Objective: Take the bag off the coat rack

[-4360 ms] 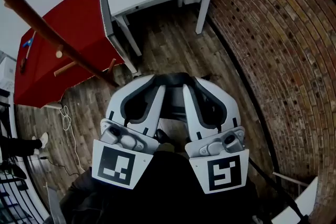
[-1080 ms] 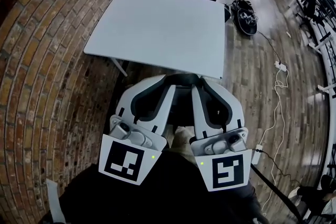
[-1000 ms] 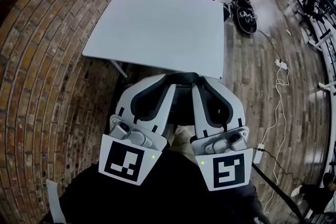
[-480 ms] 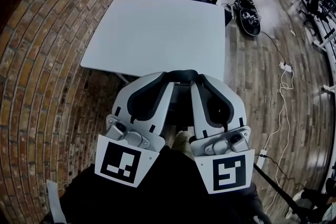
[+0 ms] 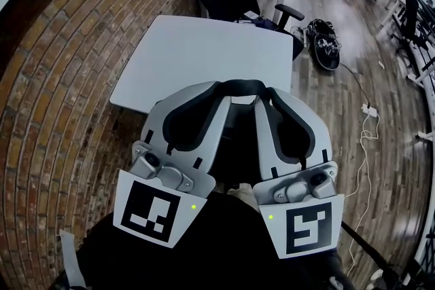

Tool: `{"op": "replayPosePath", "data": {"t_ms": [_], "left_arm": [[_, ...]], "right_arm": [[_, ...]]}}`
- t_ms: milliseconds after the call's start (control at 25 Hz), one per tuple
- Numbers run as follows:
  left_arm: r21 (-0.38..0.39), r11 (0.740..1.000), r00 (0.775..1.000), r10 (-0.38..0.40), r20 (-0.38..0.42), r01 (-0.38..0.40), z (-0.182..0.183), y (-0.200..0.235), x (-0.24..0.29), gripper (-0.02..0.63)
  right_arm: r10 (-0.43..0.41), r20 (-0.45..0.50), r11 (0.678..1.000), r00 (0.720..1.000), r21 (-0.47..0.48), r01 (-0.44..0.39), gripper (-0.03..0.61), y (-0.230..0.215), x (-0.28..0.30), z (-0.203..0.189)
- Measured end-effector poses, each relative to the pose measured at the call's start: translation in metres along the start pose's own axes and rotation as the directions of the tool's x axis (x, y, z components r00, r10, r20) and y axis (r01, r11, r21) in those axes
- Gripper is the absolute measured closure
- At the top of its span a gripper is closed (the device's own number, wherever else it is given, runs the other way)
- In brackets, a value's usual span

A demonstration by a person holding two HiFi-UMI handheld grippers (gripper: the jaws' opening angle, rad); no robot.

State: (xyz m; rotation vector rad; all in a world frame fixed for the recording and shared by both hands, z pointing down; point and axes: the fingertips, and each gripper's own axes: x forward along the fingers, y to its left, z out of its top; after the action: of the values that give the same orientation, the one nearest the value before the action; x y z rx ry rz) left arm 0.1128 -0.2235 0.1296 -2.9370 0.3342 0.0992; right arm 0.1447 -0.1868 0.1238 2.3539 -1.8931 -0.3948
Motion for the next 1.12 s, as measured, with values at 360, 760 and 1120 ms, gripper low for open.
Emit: {"op": "replayPosePath", "data": {"t_ms": [360,760,1120], "left_arm": [[0.014,1.000,0.999,0.019,0.049,-0.019,0.020,0.018,0.047,0.575],[-0.026,0.997,0.997,0.077,0.027,-0.076,-0.029,0.039,0.117,0.575],[-0.026,0.993,0.993,0.115,0.017,-0.114,-0.040,0.061,0.152,0.575]], "right_arm": [[0.023,0.040,0.999,0.999,-0.033,-0.022,0.545,-0.039,0.036,0.013],[0.047,0.033,0.998,0.998,-0.046,-0.046,0.543,-0.084,0.089,-0.042],[0.083,0.041,0.994,0.996,-0.075,-0.080,0.541,-0.103,0.126,-0.055]]}}
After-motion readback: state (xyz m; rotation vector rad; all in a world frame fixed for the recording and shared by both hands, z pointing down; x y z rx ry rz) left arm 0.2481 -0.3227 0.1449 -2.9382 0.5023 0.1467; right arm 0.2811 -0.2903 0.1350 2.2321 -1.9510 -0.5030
